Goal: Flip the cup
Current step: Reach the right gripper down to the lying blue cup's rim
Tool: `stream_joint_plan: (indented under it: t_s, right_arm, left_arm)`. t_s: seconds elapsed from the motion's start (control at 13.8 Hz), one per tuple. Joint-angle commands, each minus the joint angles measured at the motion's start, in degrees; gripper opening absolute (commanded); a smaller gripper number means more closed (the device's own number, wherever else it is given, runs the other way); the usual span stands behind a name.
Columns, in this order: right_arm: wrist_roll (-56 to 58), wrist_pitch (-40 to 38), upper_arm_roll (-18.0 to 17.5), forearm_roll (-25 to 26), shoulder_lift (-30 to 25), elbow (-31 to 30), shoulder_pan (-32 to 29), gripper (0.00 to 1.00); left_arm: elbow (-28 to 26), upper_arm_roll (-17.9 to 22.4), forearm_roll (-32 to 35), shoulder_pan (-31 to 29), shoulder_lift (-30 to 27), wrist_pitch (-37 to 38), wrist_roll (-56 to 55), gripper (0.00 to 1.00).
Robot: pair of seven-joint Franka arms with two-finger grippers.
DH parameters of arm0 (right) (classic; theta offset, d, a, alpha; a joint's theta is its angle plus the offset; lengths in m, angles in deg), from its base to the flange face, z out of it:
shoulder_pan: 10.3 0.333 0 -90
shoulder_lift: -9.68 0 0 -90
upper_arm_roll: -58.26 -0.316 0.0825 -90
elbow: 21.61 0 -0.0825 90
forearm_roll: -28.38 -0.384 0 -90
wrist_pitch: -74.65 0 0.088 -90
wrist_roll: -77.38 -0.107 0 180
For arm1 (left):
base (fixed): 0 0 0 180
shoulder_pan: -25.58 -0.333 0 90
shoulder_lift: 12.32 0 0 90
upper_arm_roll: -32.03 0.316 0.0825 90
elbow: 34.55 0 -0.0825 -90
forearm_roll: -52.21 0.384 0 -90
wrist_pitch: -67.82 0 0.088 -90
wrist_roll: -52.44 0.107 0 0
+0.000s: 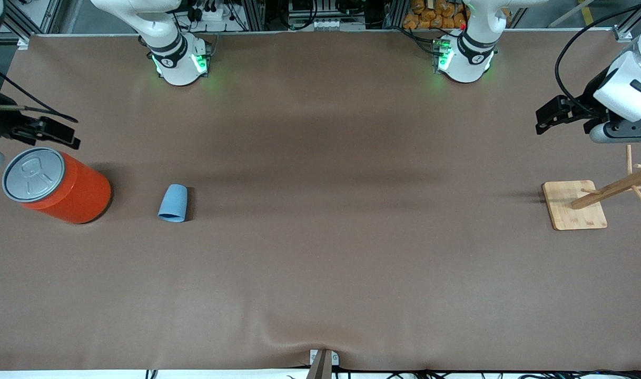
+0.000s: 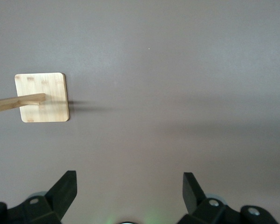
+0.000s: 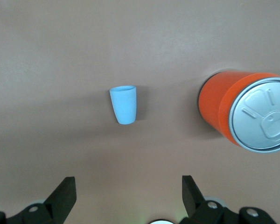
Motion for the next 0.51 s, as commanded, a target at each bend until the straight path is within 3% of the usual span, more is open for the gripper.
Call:
stream_joint_plan:
  t_s: [0.0, 0.22, 0.43]
  right_arm:
    - [-0.27, 0.60, 0.24, -0.67, 5.72, 0.03, 2.72, 1.00]
    - [-0.45, 1.47, 0.33, -0.06, 13.01, -0.50, 3.35, 1.00]
    - [-0.54, 9.44, 0.33, -0.85, 15.32, -5.31, 2.82, 1.00]
  left_arm:
    - [0.26, -0.20, -0.64, -0.40, -0.11, 0.70, 0.84, 1.00]
    - [-0.18, -0.20, -0.64, -0.40, -0.02, 0.61, 0.84, 1.00]
    - [-0.27, -0.20, -0.64, -0.40, -0.02, 0.53, 0.84, 1.00]
